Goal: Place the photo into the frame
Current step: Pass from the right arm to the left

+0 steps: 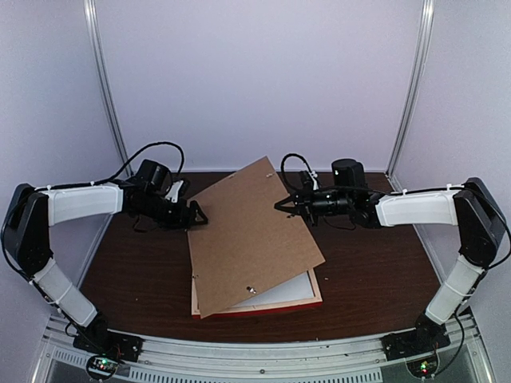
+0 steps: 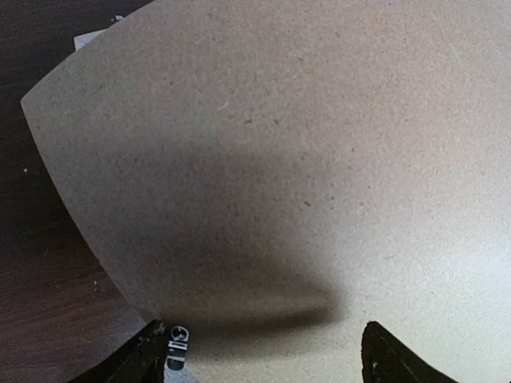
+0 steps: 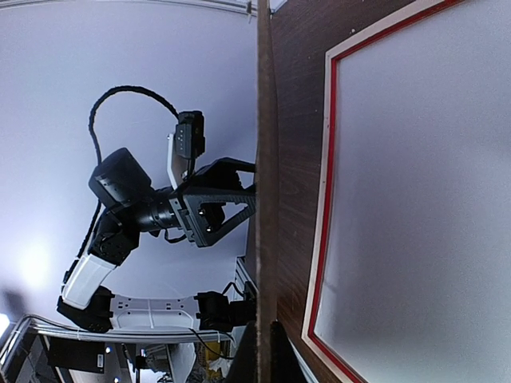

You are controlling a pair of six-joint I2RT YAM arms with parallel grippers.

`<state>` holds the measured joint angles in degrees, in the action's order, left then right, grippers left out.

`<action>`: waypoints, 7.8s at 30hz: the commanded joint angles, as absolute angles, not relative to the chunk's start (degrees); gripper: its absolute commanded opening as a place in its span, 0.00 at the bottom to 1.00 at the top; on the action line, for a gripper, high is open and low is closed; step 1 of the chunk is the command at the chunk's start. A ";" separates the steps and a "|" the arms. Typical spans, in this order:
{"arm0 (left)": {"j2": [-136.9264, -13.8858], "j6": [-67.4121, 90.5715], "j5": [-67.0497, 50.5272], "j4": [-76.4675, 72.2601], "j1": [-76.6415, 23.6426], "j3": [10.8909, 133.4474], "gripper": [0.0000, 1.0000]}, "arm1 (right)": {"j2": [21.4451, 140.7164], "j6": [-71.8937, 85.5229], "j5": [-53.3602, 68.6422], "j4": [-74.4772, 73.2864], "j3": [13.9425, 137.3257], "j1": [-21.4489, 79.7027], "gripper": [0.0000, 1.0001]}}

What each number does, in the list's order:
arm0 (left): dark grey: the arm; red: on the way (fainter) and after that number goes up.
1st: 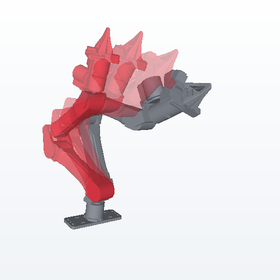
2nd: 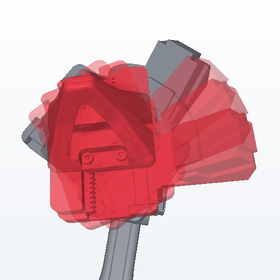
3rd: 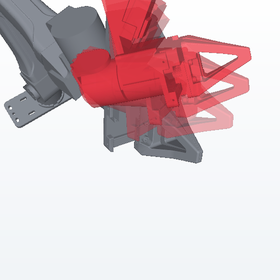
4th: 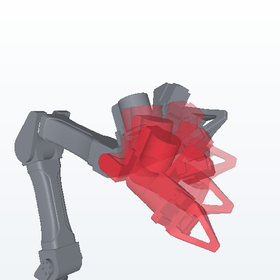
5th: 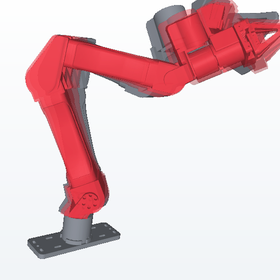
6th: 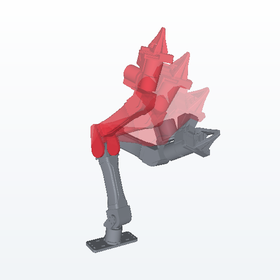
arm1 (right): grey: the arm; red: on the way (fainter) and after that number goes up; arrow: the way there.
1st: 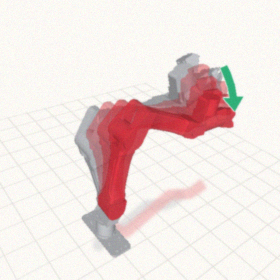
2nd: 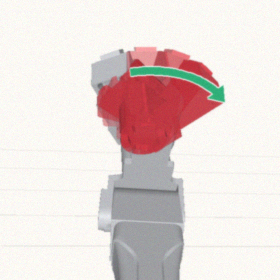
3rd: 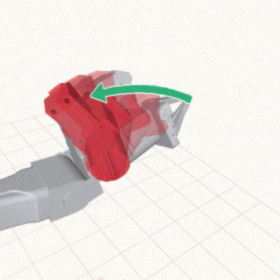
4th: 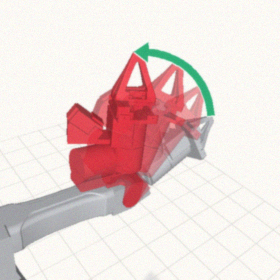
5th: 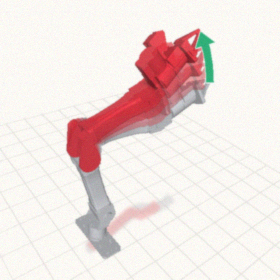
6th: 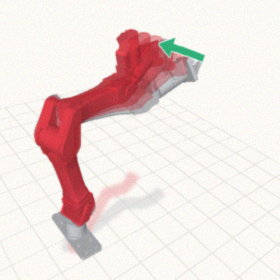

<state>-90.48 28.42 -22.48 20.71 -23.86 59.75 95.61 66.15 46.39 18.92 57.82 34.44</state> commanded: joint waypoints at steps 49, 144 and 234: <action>-77.28 31.56 -18.42 25.26 -35.94 50.18 0.86 | 96.48 68.47 45.84 30.43 56.16 30.98 0.00; -89.24 32.21 -9.24 30.86 -50.27 58.77 0.88 | 97.87 70.38 47.02 36.47 53.10 27.69 0.00; -80.22 43.30 -44.17 5.08 -22.74 52.41 0.48 | 102.01 81.93 52.44 58.68 50.34 27.88 0.00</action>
